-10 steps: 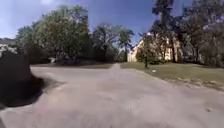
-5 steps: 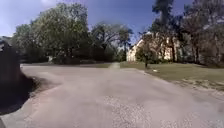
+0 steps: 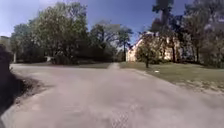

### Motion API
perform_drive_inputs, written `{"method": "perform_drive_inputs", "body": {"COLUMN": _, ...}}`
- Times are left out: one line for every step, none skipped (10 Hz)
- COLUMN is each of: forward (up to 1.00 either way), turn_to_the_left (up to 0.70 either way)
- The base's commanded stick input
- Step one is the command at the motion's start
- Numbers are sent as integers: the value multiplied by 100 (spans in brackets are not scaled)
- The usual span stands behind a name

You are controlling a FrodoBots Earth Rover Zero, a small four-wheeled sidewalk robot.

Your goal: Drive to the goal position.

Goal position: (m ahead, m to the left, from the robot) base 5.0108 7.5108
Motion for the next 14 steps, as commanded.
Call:
{"method": "perform_drive_inputs", "body": {"forward": 70, "turn_to_the_left": 0}}
{"method": "perform_drive_inputs", "body": {"forward": 70, "turn_to_the_left": 0}}
{"method": "perform_drive_inputs", "body": {"forward": 70, "turn_to_the_left": 0}}
{"method": "perform_drive_inputs", "body": {"forward": 70, "turn_to_the_left": 0}}
{"method": "perform_drive_inputs", "body": {"forward": 70, "turn_to_the_left": 0}}
{"method": "perform_drive_inputs", "body": {"forward": 70, "turn_to_the_left": 0}}
{"method": "perform_drive_inputs", "body": {"forward": 70, "turn_to_the_left": 0}}
{"method": "perform_drive_inputs", "body": {"forward": 70, "turn_to_the_left": 0}}
{"method": "perform_drive_inputs", "body": {"forward": 70, "turn_to_the_left": 0}}
{"method": "perform_drive_inputs", "body": {"forward": 70, "turn_to_the_left": 0}}
{"method": "perform_drive_inputs", "body": {"forward": 70, "turn_to_the_left": 11}}
{"method": "perform_drive_inputs", "body": {"forward": 70, "turn_to_the_left": 27}}
{"method": "perform_drive_inputs", "body": {"forward": 70, "turn_to_the_left": 27}}
{"method": "perform_drive_inputs", "body": {"forward": 70, "turn_to_the_left": 27}}
